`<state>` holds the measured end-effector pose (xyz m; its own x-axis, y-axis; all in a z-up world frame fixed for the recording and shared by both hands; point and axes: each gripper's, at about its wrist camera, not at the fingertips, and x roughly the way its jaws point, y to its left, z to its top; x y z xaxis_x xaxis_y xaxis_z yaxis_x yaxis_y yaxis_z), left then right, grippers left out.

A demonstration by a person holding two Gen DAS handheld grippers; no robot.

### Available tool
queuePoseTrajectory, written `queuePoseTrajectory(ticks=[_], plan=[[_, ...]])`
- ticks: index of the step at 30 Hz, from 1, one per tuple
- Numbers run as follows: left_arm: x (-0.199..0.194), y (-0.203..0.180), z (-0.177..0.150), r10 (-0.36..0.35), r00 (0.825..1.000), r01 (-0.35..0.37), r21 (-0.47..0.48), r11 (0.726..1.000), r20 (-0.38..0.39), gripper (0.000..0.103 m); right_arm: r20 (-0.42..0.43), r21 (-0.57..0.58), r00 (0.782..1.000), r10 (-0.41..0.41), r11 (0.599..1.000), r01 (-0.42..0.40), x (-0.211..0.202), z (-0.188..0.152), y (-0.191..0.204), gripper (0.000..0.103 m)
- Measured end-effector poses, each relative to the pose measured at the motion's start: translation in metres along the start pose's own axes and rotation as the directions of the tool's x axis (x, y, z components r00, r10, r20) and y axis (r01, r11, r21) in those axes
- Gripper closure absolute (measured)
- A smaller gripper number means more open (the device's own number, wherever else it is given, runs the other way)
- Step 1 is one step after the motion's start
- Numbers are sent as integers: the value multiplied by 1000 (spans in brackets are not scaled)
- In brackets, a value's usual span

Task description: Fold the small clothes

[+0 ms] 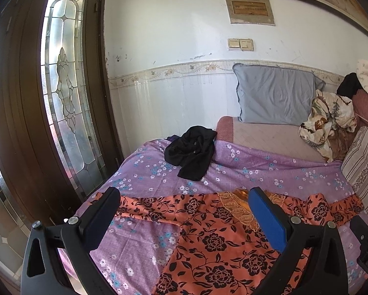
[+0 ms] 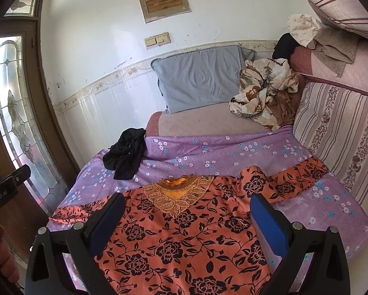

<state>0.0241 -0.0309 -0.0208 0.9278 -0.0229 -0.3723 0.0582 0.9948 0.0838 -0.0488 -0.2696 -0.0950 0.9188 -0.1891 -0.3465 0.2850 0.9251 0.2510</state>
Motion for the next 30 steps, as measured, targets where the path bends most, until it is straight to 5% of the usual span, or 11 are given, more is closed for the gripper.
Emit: queuePoseTrajectory(ticks=[11, 17, 19, 22, 26, 29, 30], plan=[[52, -29, -5, 9, 999, -5, 87, 996, -35, 0, 12, 22, 1000, 16, 1000, -16, 49, 3, -9, 1], [139, -59, -39, -79, 984, 92, 74, 993, -159, 0, 14, 194, 995, 96, 976, -97, 110, 3, -80, 1], [186, -72, -65, -118, 953, 142, 66, 988, -280, 0, -32, 308, 991, 132, 944, -116, 140, -6, -126, 1], [253, -84, -113, -149, 879, 184, 35, 982, -454, 0, -98, 488, 989, 108, 872, -47, 183, -26, -208, 3], [295, -90, -169, -128, 831, 153, 1, 988, -541, 0, -158, 769, 981, 109, 637, 53, 216, -66, -309, 24], [308, -93, -175, -160, 789, 170, -39, 985, -593, 0, -215, 798, 975, 52, 585, 145, 229, -75, -354, 37], [310, -93, -174, -157, 803, 168, -33, 985, -575, 0, -207, 812, 977, 47, 566, 145, 235, -74, -366, 41]])
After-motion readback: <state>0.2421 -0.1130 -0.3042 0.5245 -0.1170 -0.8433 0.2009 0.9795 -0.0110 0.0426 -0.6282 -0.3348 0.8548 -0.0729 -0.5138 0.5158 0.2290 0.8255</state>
